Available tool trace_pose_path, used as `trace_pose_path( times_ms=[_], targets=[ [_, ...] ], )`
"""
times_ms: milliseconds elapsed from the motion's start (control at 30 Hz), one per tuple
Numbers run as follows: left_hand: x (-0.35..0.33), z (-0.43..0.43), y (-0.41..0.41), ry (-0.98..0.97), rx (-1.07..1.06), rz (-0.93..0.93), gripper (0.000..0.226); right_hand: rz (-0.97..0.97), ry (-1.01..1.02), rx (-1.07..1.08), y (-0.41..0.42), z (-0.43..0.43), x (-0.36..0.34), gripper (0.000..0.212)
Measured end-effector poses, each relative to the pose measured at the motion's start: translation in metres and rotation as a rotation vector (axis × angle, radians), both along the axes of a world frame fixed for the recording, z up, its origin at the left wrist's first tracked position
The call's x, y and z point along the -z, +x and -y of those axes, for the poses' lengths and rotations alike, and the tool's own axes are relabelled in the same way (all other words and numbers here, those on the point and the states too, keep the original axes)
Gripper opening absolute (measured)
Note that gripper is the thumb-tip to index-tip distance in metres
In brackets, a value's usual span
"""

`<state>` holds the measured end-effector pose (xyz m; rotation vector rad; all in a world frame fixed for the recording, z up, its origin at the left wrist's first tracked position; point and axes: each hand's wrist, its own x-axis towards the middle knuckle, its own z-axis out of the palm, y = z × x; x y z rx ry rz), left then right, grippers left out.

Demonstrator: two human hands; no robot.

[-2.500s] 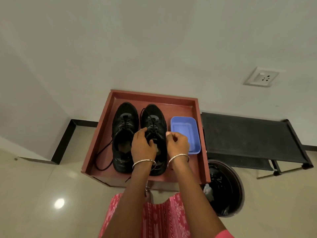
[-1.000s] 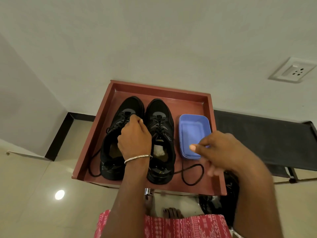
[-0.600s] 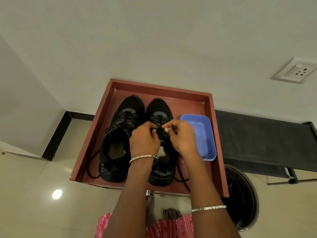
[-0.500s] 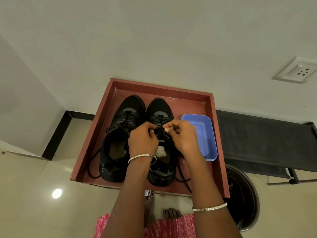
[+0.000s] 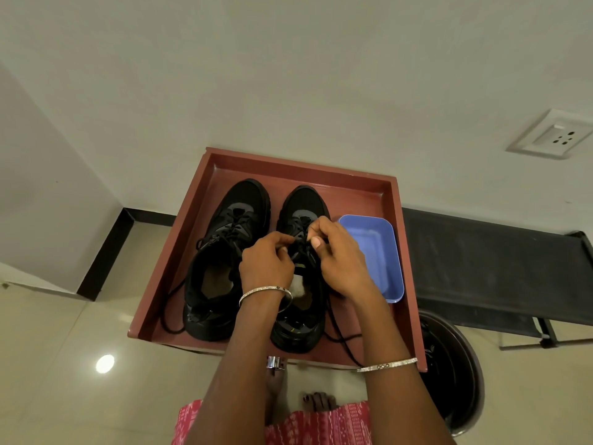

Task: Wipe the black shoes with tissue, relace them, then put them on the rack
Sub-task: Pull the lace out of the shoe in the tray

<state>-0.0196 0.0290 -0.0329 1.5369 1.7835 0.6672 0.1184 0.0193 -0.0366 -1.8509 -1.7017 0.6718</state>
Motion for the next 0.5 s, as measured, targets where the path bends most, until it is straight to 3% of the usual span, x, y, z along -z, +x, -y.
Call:
trace_pose_path(
  times_ms=[300,500],
  targets=[
    [0.000,-0.002,0.000,-0.014,-0.057,0.008,0.017,-0.255,-0.074,0.129,0.007,-0.001,0.002,0.019],
    [0.002,-0.005,0.000,0.003,-0.049,0.048,0.017,-0.083,-0.034,0.158,-0.004,-0.005,0.001,0.018]
  ],
)
